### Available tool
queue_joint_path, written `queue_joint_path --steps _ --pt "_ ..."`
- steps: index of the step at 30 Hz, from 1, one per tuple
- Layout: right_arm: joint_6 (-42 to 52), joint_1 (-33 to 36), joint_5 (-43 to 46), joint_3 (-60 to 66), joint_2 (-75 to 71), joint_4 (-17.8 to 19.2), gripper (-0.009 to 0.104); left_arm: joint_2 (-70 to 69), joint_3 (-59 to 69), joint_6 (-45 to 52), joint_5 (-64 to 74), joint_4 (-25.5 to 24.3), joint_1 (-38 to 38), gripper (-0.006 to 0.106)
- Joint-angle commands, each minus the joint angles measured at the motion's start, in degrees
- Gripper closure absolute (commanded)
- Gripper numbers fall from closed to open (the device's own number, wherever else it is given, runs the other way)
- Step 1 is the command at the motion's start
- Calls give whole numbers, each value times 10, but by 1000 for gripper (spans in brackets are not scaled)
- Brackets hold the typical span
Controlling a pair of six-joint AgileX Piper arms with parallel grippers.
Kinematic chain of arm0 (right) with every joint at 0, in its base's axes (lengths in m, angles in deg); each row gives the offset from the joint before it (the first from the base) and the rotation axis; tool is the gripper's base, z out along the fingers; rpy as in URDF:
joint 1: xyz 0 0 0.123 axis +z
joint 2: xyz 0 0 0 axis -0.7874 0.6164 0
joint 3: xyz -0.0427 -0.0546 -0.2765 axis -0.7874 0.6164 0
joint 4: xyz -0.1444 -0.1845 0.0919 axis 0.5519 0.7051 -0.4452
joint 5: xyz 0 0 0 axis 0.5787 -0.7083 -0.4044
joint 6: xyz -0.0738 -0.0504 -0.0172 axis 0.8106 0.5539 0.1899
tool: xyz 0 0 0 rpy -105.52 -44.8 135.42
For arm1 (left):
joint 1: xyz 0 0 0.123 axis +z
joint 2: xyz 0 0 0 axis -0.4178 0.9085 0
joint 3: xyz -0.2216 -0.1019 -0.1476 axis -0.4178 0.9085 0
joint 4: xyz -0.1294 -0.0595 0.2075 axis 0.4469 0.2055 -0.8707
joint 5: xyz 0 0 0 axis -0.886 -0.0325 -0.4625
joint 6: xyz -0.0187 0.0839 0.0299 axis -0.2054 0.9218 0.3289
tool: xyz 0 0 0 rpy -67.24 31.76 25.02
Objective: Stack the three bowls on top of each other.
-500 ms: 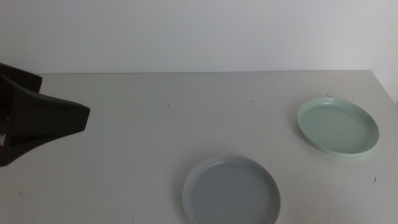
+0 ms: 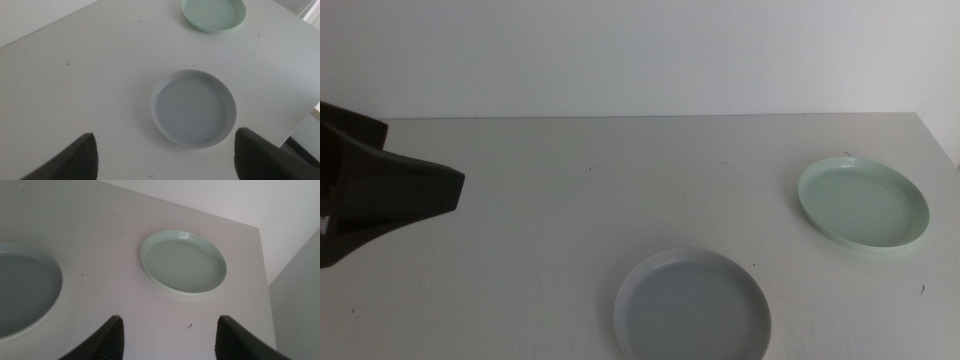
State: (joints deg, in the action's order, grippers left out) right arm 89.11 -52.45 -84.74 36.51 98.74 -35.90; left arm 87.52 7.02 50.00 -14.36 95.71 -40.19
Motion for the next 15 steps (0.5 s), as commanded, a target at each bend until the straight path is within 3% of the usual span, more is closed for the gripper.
queue_joint_path --steps 1,4,7,12,15 --pt "7 -4 -18 -79 60 9 48 -1 -14 -2 -28 21 1 -5" --pt "-9 -4 -39 -149 131 7 48 -1 -14 -2 -28 21 1 -5" --pt "-95 -4 -97 -228 196 15 48 -1 -14 -2 -28 21 1 -5" --pt "-260 -4 -182 -353 307 91 48 -1 -14 -2 -28 21 1 -5" --pt "-306 -4 -228 -410 366 125 48 -1 -14 -2 -28 21 1 -5"
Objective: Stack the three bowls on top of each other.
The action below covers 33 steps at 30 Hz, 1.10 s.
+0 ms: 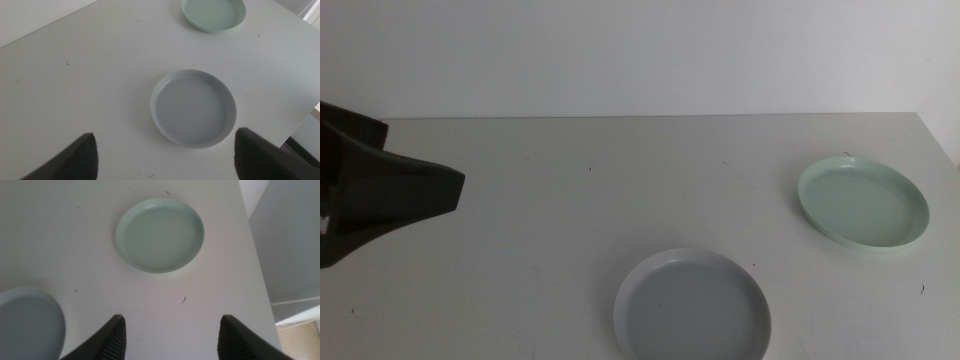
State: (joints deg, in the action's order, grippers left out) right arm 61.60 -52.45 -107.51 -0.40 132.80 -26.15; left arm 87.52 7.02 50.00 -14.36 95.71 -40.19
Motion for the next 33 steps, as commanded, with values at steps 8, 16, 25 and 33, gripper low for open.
queue_joint_path --steps 8,16,25,33 --pt "-46 -4 15 -85 137 33 48 -1 -14 -2 -28 21 1 -5" --pt "-43 -20 44 -119 240 36 48 -1 -14 -2 -28 19 1 -5" --pt "-11 -130 -28 -296 442 -61 48 -1 -14 -2 -28 19 1 -5" --pt "45 -145 13 -348 576 -87 48 -1 -14 -2 -28 19 1 -5"
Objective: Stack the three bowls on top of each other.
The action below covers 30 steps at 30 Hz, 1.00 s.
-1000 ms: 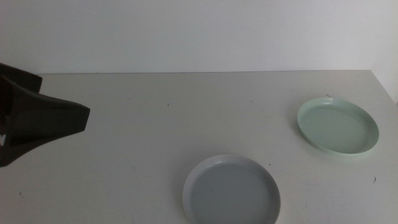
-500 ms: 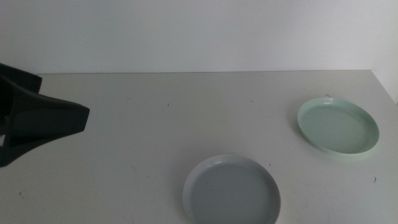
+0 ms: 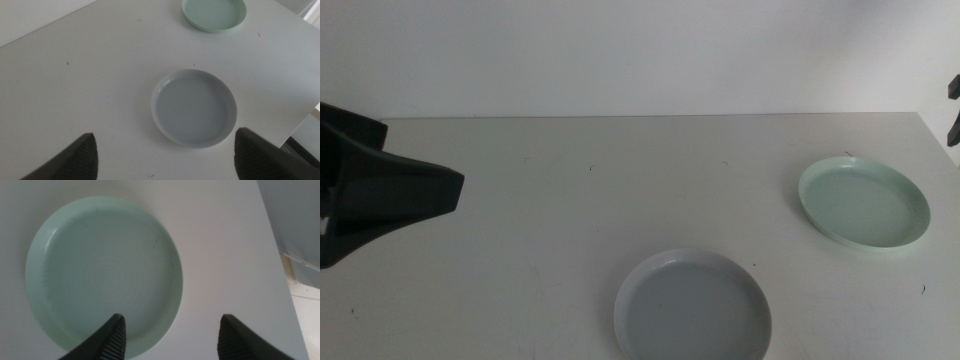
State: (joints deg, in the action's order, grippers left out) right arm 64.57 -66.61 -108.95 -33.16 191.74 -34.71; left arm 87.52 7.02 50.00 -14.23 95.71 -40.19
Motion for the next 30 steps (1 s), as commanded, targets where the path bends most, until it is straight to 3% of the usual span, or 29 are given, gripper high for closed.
queue_joint_path --steps 1,20,22,27,30 --pt "20 -4 36 -21 -2 -1 48 -1 -14 -2 -29 19 1 -5" --pt "22 -4 80 -21 165 -5 50 -1 -14 -2 -29 19 1 -5" --pt "22 -4 80 -21 171 -3 57 -1 -14 -2 -29 19 1 -5" --pt "29 -4 91 -20 172 -3 96 -1 -14 -2 -29 19 1 -5" --pt "39 -4 87 -20 163 -7 96 -1 -14 -2 -29 19 1 -5"
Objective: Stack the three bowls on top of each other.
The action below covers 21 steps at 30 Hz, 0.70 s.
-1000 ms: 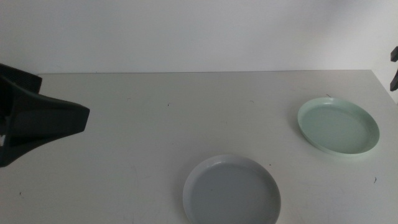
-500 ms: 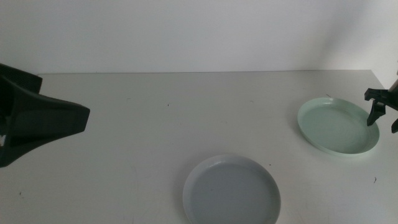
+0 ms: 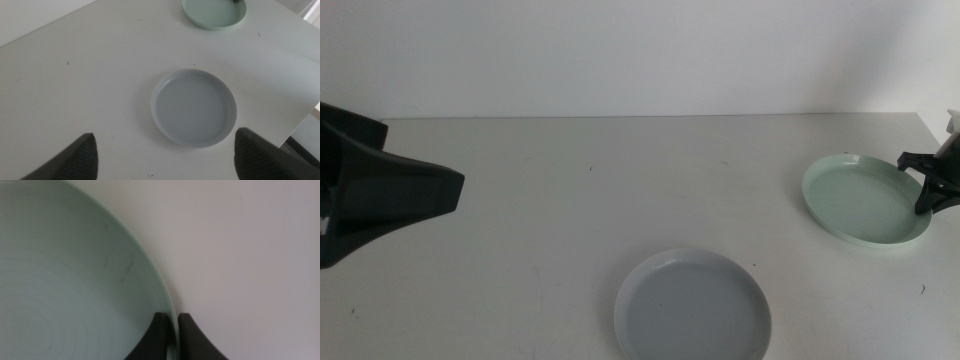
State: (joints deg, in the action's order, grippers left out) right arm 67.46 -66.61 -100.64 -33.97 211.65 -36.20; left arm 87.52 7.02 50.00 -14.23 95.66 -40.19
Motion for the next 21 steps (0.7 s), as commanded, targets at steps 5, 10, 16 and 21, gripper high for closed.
queue_joint_path --steps 5,10,16,21 --pt "47 0 -3 16 -114 -32 96 -1 -14 -2 -29 19 1 -5" --pt "48 15 45 108 -227 -51 96 -1 -14 -2 -29 19 1 -5" --pt "41 62 89 240 -358 -59 96 -1 -14 -2 -29 19 1 -5" --pt "39 127 107 337 -429 -79 96 -1 -14 -2 -29 19 1 -5"
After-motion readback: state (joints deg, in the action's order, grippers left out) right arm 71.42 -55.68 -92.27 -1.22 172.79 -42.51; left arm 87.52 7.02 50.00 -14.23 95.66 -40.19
